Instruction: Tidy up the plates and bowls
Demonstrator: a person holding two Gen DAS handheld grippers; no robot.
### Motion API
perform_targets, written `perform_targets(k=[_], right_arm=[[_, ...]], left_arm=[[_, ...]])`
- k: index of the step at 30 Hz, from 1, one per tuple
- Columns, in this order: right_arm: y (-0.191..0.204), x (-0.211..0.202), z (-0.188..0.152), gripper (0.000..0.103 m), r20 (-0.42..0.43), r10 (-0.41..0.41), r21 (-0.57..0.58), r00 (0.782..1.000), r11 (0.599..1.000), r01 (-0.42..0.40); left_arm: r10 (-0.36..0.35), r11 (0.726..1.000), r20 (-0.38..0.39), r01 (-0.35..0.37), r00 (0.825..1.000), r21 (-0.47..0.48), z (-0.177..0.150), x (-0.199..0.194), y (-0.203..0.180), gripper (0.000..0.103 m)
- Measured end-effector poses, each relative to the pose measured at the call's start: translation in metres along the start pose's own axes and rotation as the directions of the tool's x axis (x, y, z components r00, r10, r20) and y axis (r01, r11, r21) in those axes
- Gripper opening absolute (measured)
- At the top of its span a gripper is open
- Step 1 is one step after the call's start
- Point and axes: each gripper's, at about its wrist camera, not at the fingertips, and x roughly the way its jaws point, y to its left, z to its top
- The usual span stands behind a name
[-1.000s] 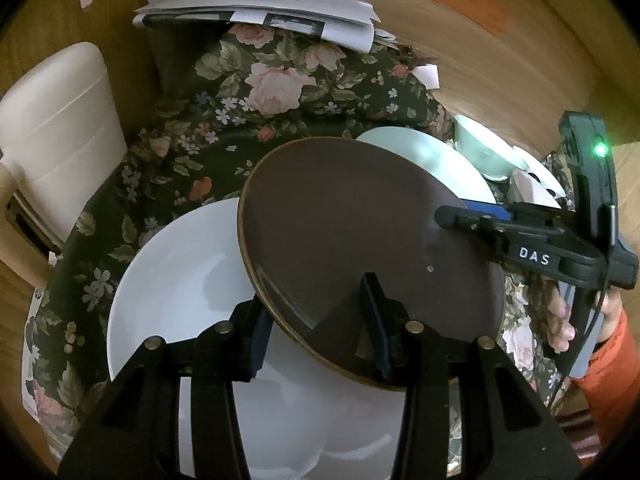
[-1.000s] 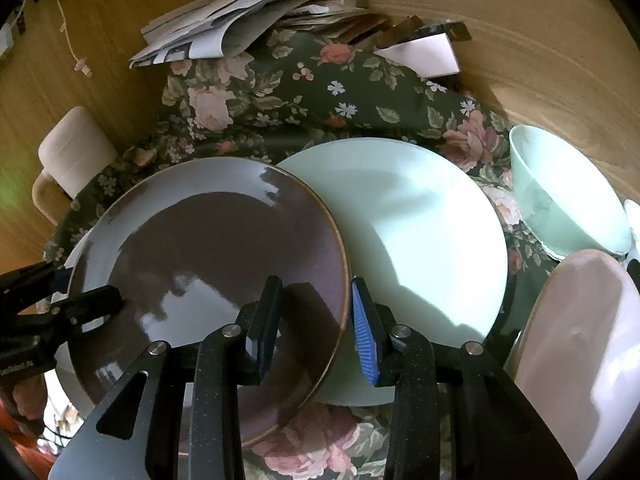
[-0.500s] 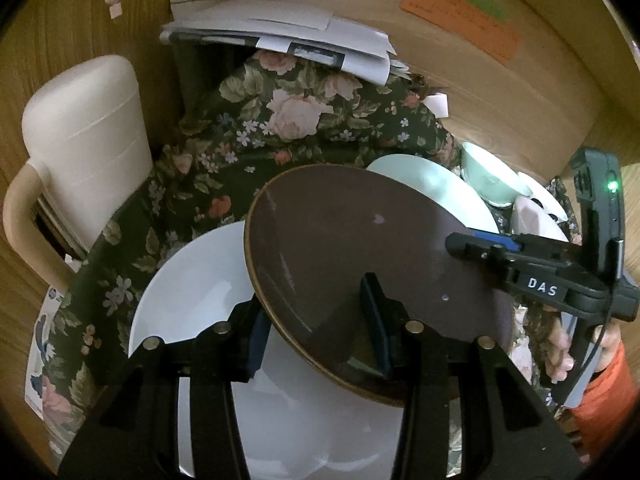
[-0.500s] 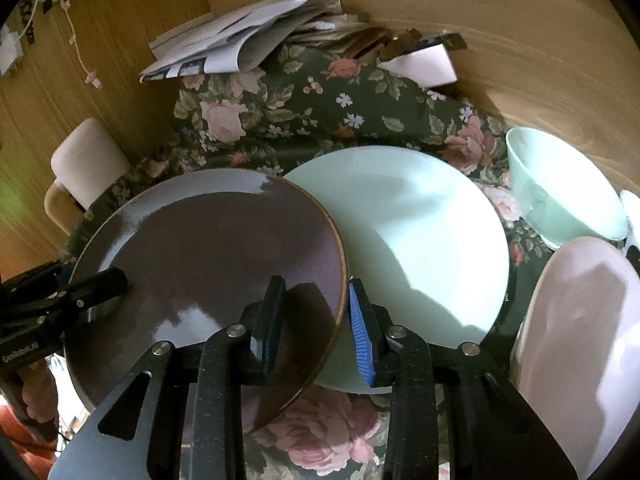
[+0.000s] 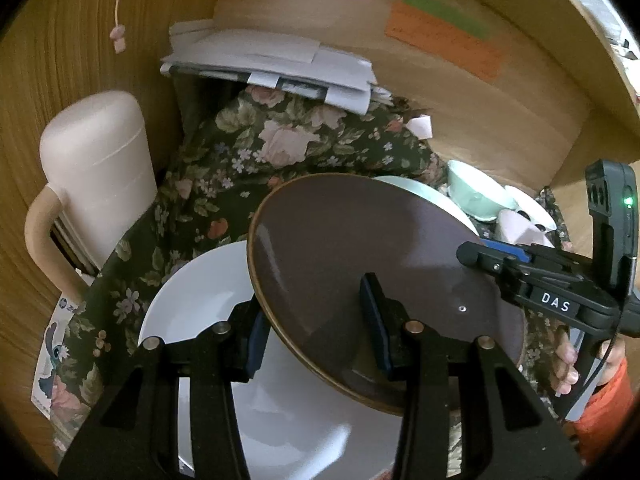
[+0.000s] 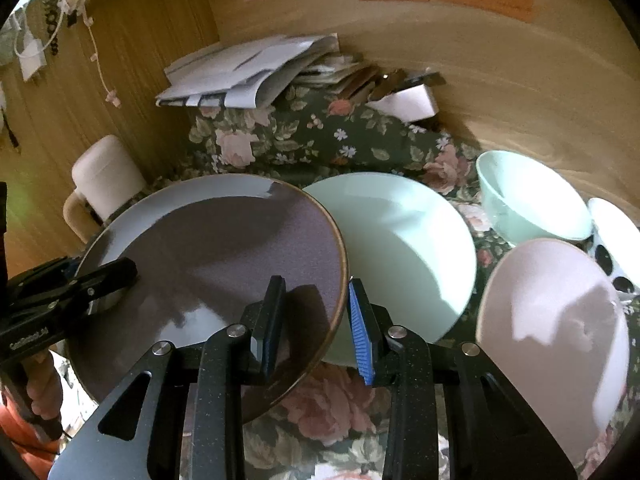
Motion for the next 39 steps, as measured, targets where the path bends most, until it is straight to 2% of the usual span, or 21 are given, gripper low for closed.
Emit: perform_targets(k=[18, 39], right_arm=[[-0.012, -0.056, -0.026, 0.028, 0.082, -0.055, 0.046, 0.995, 0.998, 0.052], [-0.032, -0.107, -0.077, 0.028, 0.121, -0.109, 0.122, 0.987, 0.988, 0.094]], left_arm=[[-0.064, 0.996, 0.043, 0.061, 0.997, 0.069, -0.012, -0.03, -0.041, 0.042], [-0.134, 0.981, 0.018, 0.13, 0.991, 0.142, -0.044, -0.05, -0.088, 0.043]])
